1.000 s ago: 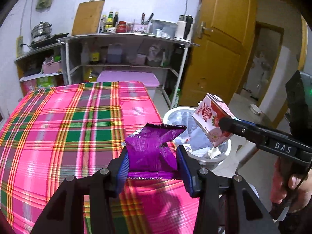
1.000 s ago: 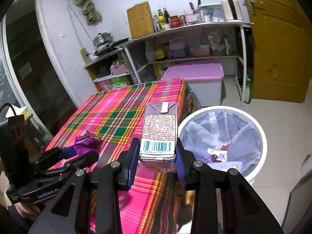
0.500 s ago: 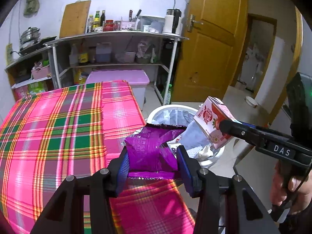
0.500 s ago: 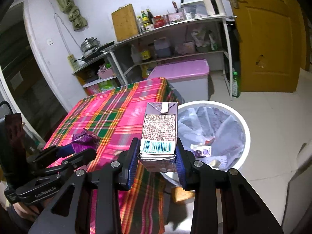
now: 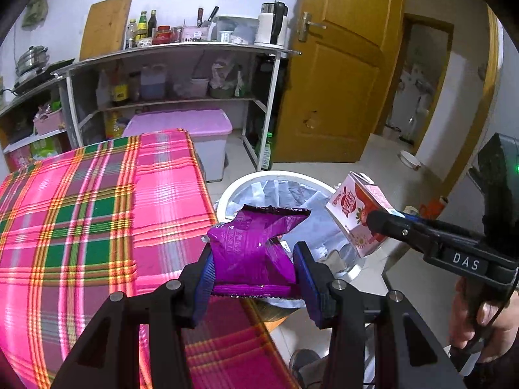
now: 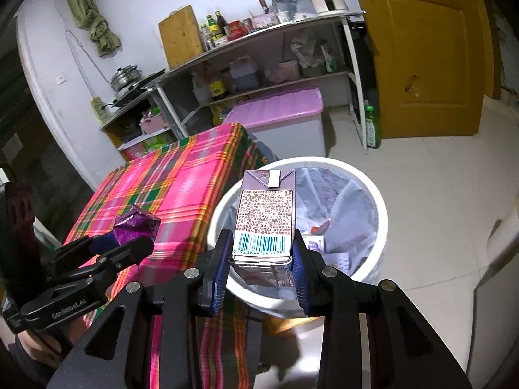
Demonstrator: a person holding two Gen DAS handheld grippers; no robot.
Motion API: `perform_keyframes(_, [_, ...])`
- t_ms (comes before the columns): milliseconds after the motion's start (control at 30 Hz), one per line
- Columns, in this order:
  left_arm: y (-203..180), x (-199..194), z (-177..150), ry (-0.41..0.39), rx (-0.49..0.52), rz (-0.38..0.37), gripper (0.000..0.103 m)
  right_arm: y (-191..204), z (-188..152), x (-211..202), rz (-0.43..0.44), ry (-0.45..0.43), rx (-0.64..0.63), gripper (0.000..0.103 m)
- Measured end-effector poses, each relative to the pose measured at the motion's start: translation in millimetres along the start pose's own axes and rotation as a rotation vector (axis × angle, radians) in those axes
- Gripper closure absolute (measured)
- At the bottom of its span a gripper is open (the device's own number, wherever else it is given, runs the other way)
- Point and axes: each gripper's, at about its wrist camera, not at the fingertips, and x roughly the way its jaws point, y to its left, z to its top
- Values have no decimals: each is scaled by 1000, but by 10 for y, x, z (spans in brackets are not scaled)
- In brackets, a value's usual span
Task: Collect trash
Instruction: 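Carry the purple wrapper and carton over the white bin, then open the left tool to drop the wrapper while the right tool opens to drop the carton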
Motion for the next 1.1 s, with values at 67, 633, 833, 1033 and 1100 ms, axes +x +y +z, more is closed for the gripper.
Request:
perform_keyframes(67, [-15, 72, 15, 9, 2, -6, 55, -48, 1, 38, -6, 7, 5, 67])
perform_keyframes(633, [-126, 723, 164, 82, 16, -60, 55, -323, 42, 424, -45, 72, 30, 67])
perform_keyframes(833, [-134, 926, 166, 118, 10, -63, 54, -378, 32, 518, -55, 100, 29, 66])
perform_keyframes(1033, [-133, 1029, 151, 139, 1, -68, 47, -394, 16, 527, -54, 100, 19, 59])
perform_keyframes(1100, [-124, 1033, 149, 136, -1, -65, 47, -407, 23, 520, -52, 95, 25, 59])
